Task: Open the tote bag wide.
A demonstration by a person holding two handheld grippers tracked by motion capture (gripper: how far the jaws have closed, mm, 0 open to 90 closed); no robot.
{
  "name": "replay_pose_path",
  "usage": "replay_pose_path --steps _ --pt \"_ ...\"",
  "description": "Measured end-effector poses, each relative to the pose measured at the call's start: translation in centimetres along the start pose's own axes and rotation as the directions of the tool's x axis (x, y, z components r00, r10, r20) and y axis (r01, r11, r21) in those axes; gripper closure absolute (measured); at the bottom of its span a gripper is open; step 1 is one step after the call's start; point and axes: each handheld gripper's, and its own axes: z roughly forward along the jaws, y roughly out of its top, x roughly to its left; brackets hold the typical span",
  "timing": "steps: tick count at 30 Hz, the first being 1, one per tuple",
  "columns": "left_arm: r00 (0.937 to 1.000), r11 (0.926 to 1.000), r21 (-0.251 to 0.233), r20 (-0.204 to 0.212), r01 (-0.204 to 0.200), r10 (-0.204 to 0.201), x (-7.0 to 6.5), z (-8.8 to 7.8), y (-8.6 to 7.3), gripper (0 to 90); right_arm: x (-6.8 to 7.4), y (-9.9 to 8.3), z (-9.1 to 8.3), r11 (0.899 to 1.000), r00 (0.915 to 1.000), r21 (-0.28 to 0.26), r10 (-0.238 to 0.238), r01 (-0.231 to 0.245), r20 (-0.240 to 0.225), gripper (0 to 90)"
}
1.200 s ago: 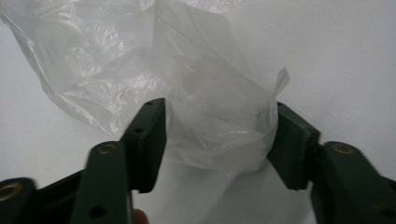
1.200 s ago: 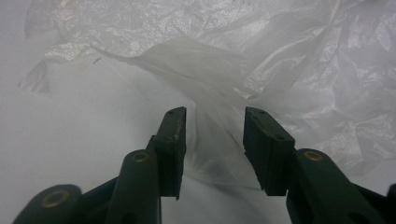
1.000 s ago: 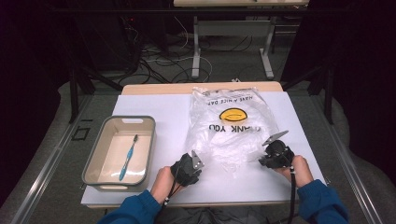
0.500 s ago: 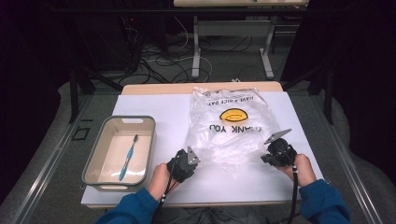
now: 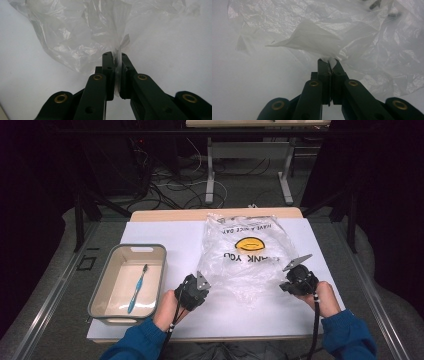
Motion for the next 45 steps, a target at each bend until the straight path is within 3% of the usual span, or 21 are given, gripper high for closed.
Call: replay_pose_path --steps 11,18,21,28,30,35,39,45 --pt "0.9995 0.9994 -0.031 -0.029 0.013 -0.014 1.0 -1.6 0.5 86.2 0.0 0.8 -1.3 0.999 0.9996 -0.048 -0.012 0.013 0.026 89.8" --pt "0.9990 0.9990 -0.044 -0.043 0.006 -0.008 1.3 -2.5 0.7 86.3 -0.1 1.3 -3.1 0.996 0.9986 -0.093 -0.010 0.015 0.052 90.0" --pt "0.9988 0.9983 -0.058 -0.048 0.001 -0.004 1.3 -3.2 0.9 86.4 0.1 1.5 -4.1 0.994 0.9984 -0.112 -0.002 0.008 0.057 90.0" --pt "0.9981 0.9967 -0.080 -0.061 -0.018 0.013 1.8 -5.5 1.7 86.5 0.1 2.3 -6.1 0.986 0.9960 -0.162 -0.027 0.041 0.085 90.0" --pt "0.9965 0.9959 -0.088 -0.082 -0.020 0.013 2.1 -6.6 2.0 86.5 0.1 3.1 -7.1 0.983 0.9951 -0.180 -0.021 0.038 0.097 90.0" --pt "0.9965 0.9959 -0.090 -0.084 -0.008 0.000 2.9 -7.8 2.5 86.7 -0.4 4.4 -8.4 0.981 0.9916 -0.193 -0.001 0.026 0.129 90.0" --pt "0.9967 0.9926 -0.110 -0.058 0.051 -0.057 4.3 -8.7 2.7 86.8 -0.8 4.9 -8.9 0.981 0.9897 -0.191 0.012 0.016 0.143 90.0" --pt "0.9978 0.9945 -0.083 -0.012 0.064 -0.065 6.5 -10.6 4.2 86.9 -1.2 6.4 -9.6 0.984 0.9905 -0.176 0.019 0.006 0.136 90.0"
